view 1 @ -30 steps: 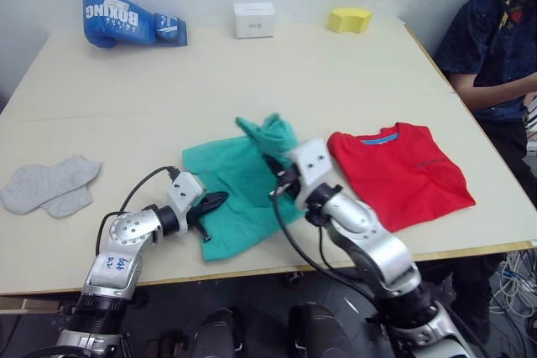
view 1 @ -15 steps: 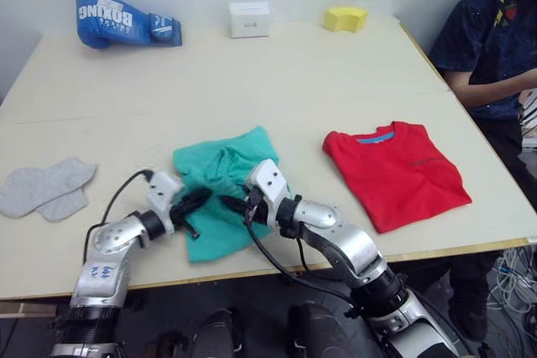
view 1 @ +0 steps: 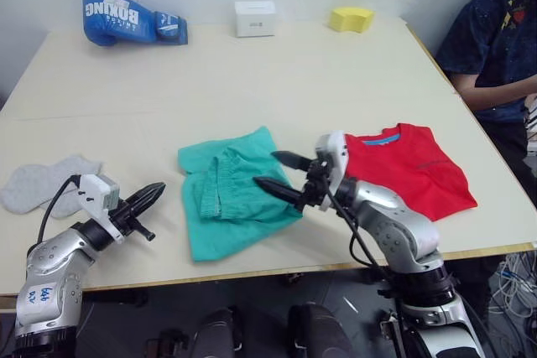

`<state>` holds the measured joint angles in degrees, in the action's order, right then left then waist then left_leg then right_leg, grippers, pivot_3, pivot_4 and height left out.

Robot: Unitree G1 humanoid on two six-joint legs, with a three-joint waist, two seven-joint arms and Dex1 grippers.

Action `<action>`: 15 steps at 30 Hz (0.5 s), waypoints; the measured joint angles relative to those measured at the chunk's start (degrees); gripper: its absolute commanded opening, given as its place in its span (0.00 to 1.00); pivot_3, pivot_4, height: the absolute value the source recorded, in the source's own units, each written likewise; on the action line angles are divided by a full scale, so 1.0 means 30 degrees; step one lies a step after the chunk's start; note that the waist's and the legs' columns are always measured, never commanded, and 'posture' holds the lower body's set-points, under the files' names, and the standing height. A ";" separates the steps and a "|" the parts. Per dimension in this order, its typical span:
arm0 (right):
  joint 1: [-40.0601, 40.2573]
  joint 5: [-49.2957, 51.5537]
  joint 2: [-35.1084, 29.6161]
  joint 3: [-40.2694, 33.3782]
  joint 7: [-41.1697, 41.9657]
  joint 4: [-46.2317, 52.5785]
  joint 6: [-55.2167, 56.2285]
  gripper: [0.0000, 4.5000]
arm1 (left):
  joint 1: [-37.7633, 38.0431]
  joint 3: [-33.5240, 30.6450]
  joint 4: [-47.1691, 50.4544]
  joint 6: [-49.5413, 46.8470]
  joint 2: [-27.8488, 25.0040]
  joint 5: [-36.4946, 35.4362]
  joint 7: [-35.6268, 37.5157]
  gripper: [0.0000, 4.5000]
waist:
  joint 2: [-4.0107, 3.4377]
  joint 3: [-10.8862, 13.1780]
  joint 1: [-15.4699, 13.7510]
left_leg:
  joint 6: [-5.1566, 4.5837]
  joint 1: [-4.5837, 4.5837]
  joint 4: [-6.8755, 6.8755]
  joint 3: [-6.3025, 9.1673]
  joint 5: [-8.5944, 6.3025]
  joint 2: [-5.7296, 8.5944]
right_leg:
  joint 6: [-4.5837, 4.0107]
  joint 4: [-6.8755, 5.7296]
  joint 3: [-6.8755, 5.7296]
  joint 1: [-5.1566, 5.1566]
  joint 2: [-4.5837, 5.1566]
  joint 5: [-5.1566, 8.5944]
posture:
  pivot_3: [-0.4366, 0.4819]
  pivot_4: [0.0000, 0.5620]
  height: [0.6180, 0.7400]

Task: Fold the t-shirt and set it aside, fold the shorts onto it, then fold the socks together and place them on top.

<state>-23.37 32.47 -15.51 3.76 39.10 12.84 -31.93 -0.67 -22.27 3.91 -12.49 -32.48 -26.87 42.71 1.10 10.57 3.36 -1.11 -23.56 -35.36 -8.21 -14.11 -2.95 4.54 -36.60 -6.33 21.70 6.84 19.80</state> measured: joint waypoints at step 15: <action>-0.2775 -0.3018 -0.1192 0.0523 0.3945 -0.4998 0.6274 0.47 | -0.5706 0.6217 0.0455 0.0035 0.0253 0.1933 0.1526 0.00 | -0.0185 0.0282 -0.1077 | -0.0069 -0.0210 0.0399 0.1059 0.0764 0.0693 | 0.0320 0.0213 -0.0929 -0.0334 0.0385 -0.0132 | 0.48 0.27 1.00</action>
<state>-31.69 23.42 -19.08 5.32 50.93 -2.15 -13.11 -17.79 -3.61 5.27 -12.38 -31.72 -21.07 47.29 0.55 11.41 0.13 -1.31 -24.19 -34.16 -5.04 -11.82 -0.87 5.50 -35.96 -9.12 20.70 7.99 19.40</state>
